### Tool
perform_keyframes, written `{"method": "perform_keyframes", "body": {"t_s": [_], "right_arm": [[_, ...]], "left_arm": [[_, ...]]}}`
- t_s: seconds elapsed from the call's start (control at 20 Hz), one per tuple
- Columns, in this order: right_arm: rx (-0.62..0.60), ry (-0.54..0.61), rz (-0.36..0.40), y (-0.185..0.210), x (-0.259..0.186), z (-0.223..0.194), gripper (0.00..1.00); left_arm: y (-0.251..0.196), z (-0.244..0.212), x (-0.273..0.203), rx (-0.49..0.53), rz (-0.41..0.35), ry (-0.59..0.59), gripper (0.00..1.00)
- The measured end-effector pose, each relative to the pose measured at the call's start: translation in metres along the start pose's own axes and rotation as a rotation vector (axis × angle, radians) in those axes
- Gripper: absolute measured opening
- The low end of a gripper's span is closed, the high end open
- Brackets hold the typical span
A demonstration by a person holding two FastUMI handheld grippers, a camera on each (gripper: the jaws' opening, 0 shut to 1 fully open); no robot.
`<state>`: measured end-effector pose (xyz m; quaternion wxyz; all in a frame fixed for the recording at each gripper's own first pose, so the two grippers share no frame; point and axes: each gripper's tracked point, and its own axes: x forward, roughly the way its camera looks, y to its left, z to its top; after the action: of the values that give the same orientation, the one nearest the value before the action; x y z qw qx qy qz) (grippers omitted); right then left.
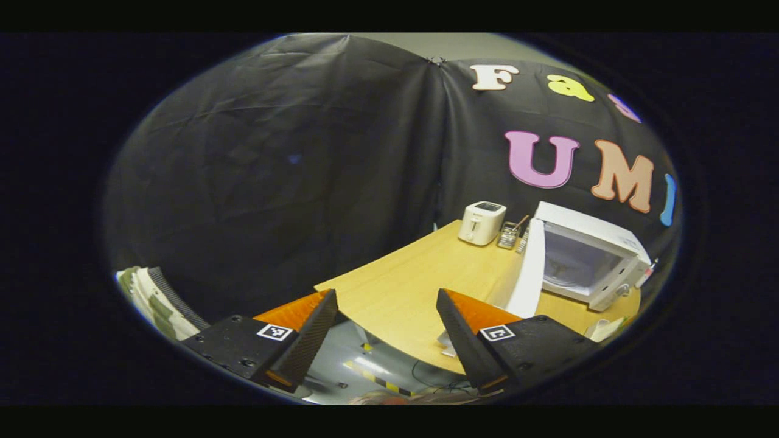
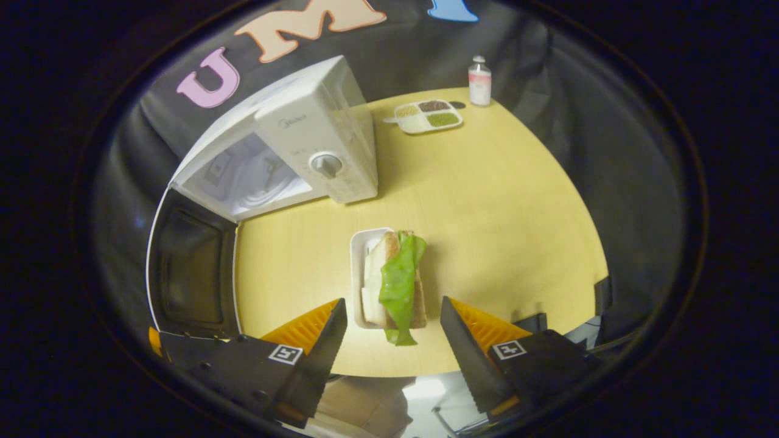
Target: Open the microwave oven with the left hand, put the food in, and close the microwave oven.
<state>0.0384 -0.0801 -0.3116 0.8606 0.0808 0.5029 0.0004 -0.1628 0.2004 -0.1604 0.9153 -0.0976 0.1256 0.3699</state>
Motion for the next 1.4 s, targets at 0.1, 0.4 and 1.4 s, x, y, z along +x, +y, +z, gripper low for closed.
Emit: {"method": "perform_keyframes", "body": {"t_s": [0.1, 0.4, 1.4], "right_arm": [[-0.009, 0.061, 0.015, -0.004, 0.015, -0.002, 0.87], [-0.045, 0.176, 0.061, -0.009, 0.043, -0.012, 0.84], [0.069, 0.152, 0.184, 0.016, 0.022, -0.003, 0.46]], "left_arm": [[-0.003, -0.013, -0.008, -0.021, 0.044, 0.025, 0.92], [-0.007, -0.027, -0.029, -0.067, 0.126, 0.041, 0.96], [-0.006, -0.057, -0.050, -0.125, 0.160, 0.154, 0.95]]}}
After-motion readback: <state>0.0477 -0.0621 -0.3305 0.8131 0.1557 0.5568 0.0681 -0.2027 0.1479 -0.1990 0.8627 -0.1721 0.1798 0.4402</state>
